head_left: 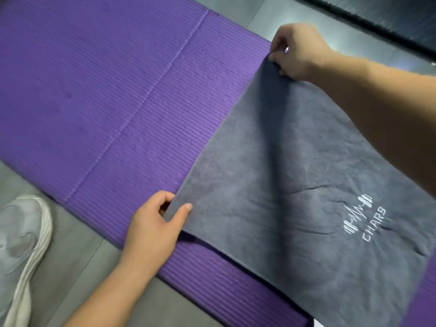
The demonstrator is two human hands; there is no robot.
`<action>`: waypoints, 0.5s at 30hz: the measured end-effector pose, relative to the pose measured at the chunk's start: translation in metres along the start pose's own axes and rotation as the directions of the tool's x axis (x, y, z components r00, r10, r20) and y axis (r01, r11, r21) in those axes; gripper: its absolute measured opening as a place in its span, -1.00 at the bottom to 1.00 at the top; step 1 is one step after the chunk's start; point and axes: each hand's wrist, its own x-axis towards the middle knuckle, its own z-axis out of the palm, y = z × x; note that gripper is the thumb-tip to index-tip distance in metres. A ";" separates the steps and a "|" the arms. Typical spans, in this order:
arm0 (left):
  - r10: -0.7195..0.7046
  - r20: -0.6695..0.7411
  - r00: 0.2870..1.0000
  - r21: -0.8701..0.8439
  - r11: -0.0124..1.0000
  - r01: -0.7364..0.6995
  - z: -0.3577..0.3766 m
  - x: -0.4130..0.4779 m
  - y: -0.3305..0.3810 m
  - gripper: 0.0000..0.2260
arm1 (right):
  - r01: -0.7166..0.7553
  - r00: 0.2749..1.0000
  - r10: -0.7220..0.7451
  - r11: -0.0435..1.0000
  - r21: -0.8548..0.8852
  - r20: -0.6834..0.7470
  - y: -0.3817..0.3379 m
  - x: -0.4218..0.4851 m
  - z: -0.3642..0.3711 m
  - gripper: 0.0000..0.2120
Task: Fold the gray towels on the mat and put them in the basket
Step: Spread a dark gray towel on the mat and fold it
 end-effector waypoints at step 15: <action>0.663 0.521 0.537 -0.214 0.711 -0.670 0.119 -0.091 0.082 -0.87 | -0.279 0.899 0.344 0.927 0.253 -0.271 0.125 -0.209 -0.099 -0.92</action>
